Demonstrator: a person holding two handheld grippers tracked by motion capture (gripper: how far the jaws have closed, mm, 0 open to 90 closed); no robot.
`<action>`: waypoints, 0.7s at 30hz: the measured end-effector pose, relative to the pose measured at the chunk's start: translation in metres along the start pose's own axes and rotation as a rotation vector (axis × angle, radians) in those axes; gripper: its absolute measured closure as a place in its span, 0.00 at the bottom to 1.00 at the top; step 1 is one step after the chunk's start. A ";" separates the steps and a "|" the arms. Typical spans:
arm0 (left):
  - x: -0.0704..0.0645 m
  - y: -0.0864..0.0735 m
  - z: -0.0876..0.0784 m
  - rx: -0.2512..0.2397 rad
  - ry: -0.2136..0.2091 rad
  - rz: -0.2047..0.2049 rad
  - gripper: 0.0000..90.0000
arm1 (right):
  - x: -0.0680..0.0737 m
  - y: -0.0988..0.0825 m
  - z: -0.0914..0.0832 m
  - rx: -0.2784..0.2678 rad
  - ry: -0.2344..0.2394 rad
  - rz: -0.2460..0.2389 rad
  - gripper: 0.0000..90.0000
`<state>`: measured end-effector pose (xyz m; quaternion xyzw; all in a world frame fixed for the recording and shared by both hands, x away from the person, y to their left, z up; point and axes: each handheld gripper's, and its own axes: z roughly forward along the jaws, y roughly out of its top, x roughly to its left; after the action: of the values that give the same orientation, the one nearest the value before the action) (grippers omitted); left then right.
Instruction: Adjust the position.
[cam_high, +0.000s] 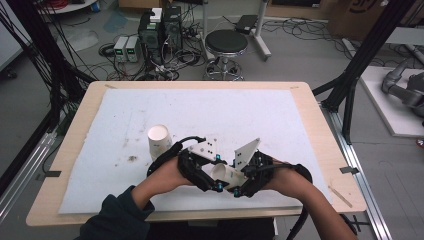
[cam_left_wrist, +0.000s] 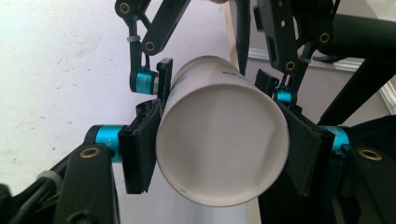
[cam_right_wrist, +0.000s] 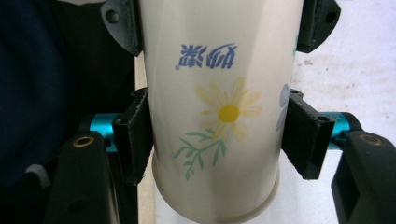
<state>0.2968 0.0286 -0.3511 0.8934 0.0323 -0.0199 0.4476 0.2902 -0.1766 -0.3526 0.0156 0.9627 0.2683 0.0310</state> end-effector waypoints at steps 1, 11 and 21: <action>0.000 0.000 0.000 -0.001 0.002 0.003 0.41 | 0.000 0.000 0.000 0.007 0.004 0.005 0.38; -0.001 -0.009 -0.008 -0.100 0.040 -0.021 0.42 | -0.005 -0.015 -0.012 -0.162 0.006 0.120 0.23; -0.002 -0.026 -0.012 -0.241 0.032 -0.056 0.42 | 0.002 -0.047 -0.033 -0.500 -0.039 0.180 0.23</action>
<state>0.2927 0.0534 -0.3645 0.8320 0.0666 -0.0138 0.5506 0.2853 -0.2338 -0.3485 0.0980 0.8606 0.4990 0.0285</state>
